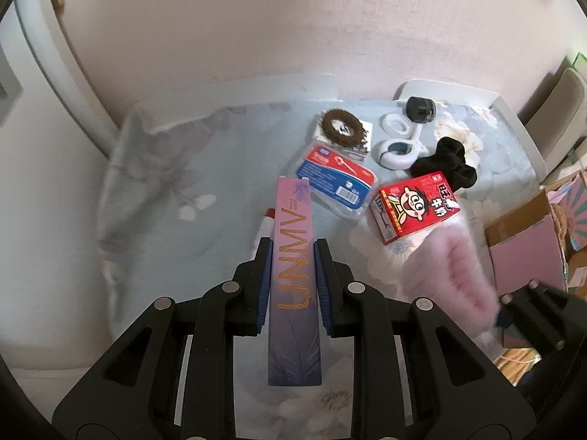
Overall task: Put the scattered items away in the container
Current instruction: 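Carry both held items into the cardboard box and open both tools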
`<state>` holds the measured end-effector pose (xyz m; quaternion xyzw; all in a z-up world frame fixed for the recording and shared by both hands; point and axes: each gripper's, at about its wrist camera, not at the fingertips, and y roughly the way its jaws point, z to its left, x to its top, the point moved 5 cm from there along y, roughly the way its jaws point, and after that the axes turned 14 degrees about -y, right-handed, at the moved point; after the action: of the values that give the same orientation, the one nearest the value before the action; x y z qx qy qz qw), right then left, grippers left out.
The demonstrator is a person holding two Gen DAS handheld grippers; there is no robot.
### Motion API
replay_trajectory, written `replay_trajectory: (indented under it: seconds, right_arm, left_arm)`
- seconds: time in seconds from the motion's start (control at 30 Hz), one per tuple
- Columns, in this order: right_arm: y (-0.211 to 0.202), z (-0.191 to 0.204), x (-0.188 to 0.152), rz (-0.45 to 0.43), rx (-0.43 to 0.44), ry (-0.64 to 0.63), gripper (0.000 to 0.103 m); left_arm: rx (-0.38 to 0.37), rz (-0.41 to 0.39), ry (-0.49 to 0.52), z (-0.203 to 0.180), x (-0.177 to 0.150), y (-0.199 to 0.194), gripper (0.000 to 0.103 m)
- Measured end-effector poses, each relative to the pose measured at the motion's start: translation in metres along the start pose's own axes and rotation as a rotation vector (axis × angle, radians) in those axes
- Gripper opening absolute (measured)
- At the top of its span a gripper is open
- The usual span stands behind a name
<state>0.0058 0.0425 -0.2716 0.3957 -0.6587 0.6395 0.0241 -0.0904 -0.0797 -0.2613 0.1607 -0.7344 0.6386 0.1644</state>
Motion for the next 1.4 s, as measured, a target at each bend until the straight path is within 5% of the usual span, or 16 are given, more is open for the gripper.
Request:
replay_trajectory:
  seconds: [0.4,0.6,0.97,1.4]
  right_arm:
    - [-0.073,-0.056,0.048,-0.094,0.017,0.132,0.024]
    - [-0.113,-0.095,0.049,-0.146,-0.051,0.172,0.024]
    - [-0.173,-0.194,-0.031,-0.103,-0.223,0.329,0.024]
    - [-0.15,-0.252,-0.131,0.04,-0.196,0.448,0.024]
  left_arm:
    - [-0.045,-0.113,-0.001,-0.032,0.039,-0.082,0.02]
    - [-0.088,-0.161,0.053,-0.071,0.046,-0.112,0.02]
    - [-0.24,-0.156,0.216,-0.198,0.021,-0.135,0.02]
    - [-0.249,0.095,0.383,-0.314,-0.072,-0.048,0.02]
